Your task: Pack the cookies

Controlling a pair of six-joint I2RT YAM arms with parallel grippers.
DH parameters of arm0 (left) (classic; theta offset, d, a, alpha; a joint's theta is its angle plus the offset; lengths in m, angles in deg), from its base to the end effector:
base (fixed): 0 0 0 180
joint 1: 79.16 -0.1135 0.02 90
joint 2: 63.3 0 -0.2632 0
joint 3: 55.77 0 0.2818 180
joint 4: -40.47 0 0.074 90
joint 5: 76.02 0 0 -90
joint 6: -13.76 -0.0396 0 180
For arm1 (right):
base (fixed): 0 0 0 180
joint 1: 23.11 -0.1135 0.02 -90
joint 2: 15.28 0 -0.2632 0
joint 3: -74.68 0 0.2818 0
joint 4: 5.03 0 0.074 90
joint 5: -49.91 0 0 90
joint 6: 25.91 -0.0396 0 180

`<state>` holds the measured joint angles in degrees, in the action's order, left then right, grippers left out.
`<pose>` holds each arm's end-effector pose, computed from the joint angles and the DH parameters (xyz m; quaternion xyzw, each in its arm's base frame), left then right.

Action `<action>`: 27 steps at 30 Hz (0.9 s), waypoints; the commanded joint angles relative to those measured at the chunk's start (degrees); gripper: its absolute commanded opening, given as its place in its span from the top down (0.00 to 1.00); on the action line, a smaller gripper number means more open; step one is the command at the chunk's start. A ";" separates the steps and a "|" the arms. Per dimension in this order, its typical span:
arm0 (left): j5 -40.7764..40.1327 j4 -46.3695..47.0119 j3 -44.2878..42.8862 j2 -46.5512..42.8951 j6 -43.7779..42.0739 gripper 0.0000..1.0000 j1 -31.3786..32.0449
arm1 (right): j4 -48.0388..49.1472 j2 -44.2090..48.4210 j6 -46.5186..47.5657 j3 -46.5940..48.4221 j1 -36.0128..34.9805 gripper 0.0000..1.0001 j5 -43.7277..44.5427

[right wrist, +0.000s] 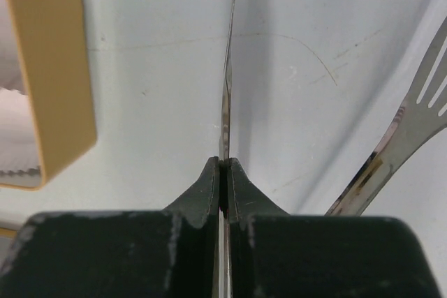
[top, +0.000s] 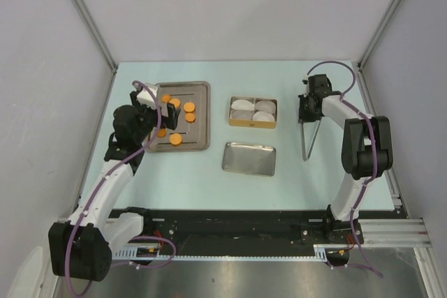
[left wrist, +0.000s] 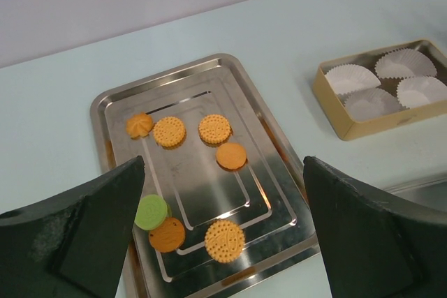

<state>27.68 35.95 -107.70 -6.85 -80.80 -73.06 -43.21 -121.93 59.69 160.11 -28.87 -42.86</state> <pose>0.2640 -0.0376 0.2930 0.1472 0.7447 -0.0994 0.6433 0.4136 0.0436 0.1659 -0.0178 0.9641 0.0466 0.2607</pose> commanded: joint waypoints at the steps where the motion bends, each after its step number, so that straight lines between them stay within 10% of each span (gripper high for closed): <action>1: 0.28 7.78 2.02 0.59 -0.72 0.00 1.54 | -1.00 3.90 -4.55 4.55 -1.01 1.00 -1.80; 16: 0.28 13.84 4.39 0.42 0.07 0.00 3.38 | -11.11 6.98 -7.99 23.44 -11.54 1.00 2.76; 27: -10.52 8.15 -3.33 2.52 0.69 0.00 19.54 | -11.03 3.12 -11.15 38.03 -16.39 1.00 4.00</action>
<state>22.63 45.37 -104.57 -5.65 -80.65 -59.55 -56.33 -117.78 50.53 193.90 -44.12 -39.34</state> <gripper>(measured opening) 0.996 0.025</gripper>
